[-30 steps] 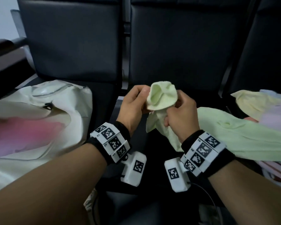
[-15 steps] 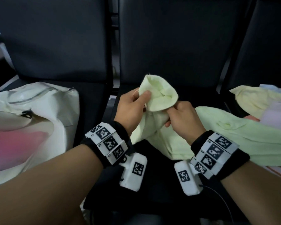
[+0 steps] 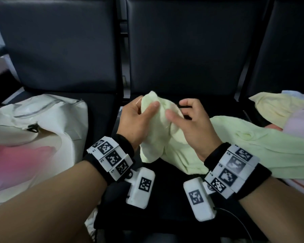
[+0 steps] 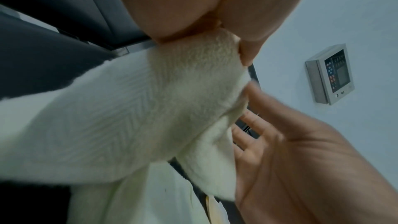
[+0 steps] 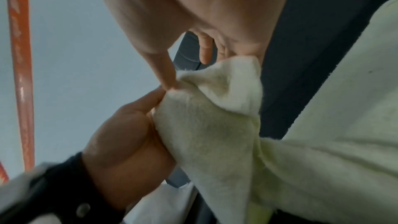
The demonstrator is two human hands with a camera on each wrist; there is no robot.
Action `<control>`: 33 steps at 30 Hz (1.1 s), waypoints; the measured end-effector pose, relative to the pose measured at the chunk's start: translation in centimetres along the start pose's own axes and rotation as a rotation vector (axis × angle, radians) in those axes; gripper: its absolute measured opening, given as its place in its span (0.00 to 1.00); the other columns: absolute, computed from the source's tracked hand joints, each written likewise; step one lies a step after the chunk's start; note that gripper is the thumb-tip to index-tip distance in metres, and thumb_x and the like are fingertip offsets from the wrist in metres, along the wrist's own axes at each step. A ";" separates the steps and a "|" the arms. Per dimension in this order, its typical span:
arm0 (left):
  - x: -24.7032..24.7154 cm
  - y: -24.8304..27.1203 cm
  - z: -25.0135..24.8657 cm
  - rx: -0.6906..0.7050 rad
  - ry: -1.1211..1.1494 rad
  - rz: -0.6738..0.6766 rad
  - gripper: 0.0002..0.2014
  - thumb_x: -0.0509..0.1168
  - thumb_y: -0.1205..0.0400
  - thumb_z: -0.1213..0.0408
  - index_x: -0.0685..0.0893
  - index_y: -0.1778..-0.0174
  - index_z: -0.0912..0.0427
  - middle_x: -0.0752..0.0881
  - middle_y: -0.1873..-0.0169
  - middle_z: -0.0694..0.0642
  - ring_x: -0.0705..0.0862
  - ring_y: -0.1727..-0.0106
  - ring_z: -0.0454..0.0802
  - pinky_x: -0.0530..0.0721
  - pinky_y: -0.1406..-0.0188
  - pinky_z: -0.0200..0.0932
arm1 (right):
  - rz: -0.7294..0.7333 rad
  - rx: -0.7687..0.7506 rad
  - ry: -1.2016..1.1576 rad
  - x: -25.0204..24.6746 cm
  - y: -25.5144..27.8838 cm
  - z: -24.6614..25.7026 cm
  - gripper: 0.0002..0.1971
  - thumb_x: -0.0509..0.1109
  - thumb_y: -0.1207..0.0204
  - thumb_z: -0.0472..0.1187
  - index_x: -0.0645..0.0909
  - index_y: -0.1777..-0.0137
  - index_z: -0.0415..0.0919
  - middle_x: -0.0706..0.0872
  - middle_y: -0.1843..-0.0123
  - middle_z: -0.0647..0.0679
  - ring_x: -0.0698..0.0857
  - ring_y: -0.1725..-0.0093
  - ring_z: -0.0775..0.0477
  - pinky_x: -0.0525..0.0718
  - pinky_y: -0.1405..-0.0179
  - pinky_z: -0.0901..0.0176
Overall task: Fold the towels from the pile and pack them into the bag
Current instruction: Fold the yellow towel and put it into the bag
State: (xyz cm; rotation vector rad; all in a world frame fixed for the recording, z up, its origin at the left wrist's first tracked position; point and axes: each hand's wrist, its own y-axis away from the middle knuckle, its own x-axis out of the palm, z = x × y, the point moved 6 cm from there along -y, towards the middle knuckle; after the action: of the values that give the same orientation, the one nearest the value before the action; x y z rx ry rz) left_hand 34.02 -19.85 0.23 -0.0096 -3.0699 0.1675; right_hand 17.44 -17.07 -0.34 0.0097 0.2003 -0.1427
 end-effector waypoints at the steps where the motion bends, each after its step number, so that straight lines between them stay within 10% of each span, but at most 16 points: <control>1: 0.0 0.0 0.0 -0.001 0.009 0.002 0.13 0.69 0.13 0.63 0.84 0.45 0.73 0.90 0.52 0.71 0.91 0.51 0.67 0.90 0.49 0.63 | 0.014 -0.022 0.075 0.1 0.2 0.0 0.30 0.80 0.29 0.58 0.72 0.31 0.58 0.83 0.38 0.59 0.85 0.39 0.56 0.86 0.41 0.53; 14: -1.1 -0.7 1.1 0.049 -0.150 -0.117 0.15 0.79 0.22 0.61 0.82 0.44 0.53 0.88 0.49 0.52 0.88 0.49 0.50 0.91 0.47 0.56 | 0.061 -0.060 0.066 0.8 -0.3 0.5 0.19 0.78 0.23 0.39 0.80 0.33 0.45 0.92 0.46 0.52 0.92 0.48 0.54 0.91 0.43 0.45; 22: 1.0 0.2 0.6 0.097 -0.278 0.031 0.16 0.79 0.26 0.48 0.85 0.65 0.55 0.83 0.70 0.49 0.79 0.67 0.45 0.83 0.62 0.52 | -0.053 -0.059 0.023 0.0 -0.8 0.4 0.18 0.78 0.22 0.38 0.80 0.34 0.44 0.93 0.49 0.51 0.92 0.52 0.54 0.92 0.48 0.49; 33: 1.5 0.2 2.6 0.001 -0.448 0.241 0.28 0.76 0.35 0.31 0.88 0.49 0.47 0.92 0.50 0.45 0.90 0.44 0.42 0.88 0.38 0.51 | -0.065 0.046 -0.161 -0.5 -1.1 -0.1 0.19 0.74 0.20 0.32 0.80 0.30 0.39 0.92 0.45 0.49 0.93 0.49 0.53 0.92 0.50 0.55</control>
State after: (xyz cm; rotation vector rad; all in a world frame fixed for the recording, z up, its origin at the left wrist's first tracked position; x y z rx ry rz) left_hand 32.31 -19.96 -2.26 -0.3962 -3.5060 0.2089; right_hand 16.76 -18.12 -0.31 0.0377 0.0368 -0.2115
